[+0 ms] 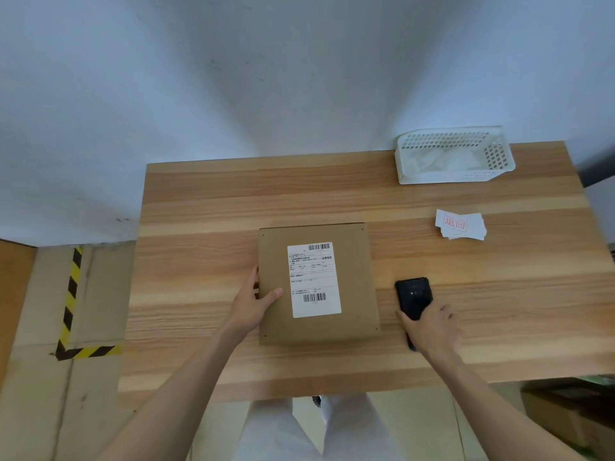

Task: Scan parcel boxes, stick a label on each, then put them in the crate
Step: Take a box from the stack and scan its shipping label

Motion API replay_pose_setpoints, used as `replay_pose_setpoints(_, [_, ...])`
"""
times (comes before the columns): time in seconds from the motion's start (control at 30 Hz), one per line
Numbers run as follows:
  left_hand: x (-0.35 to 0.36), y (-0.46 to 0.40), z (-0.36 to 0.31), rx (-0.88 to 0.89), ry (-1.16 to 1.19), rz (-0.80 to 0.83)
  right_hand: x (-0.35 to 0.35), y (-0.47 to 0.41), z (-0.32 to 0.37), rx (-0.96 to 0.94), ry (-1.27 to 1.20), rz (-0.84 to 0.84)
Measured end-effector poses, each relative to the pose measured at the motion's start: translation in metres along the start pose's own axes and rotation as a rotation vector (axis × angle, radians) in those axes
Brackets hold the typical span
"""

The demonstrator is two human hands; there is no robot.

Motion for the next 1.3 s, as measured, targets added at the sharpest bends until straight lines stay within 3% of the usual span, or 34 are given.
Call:
replay_pose_setpoints(0.37, [0.0, 0.0, 0.002, -0.005, 0.037, 0.02, 0.021, -0.011, 0.004, 0.043, 0.051, -0.016])
replay_pose_setpoints(0.6, [0.001, 0.0, 0.005, -0.009, 0.047, 0.014, 0.013, -0.013, 0.01, -0.025, 0.03, -0.044])
replay_pose_setpoints(0.77, [0.001, -0.002, 0.007, -0.001, 0.038, 0.003, -0.004, -0.011, -0.003, 0.063, -0.317, -0.094])
replay_pose_setpoints(0.93, [0.0, -0.001, 0.005, 0.006, 0.03, 0.005, -0.031, 0.002, -0.003, 0.075, -0.587, 0.03])
replay_pose_setpoints(1.3, [0.0, 0.007, -0.004, 0.015, 0.031, 0.028, -0.11, 0.076, 0.077, -0.336, -0.302, 0.281])
Point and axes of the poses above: each hand's wrist, its own y-axis away from the middle knuckle, its own x-axis out of the palm, z = x × y, the point moved 6 cm from there along -y, towards the middle knuckle, and after that the axes turned 8 degrees about -z, right-handed, at the moved point
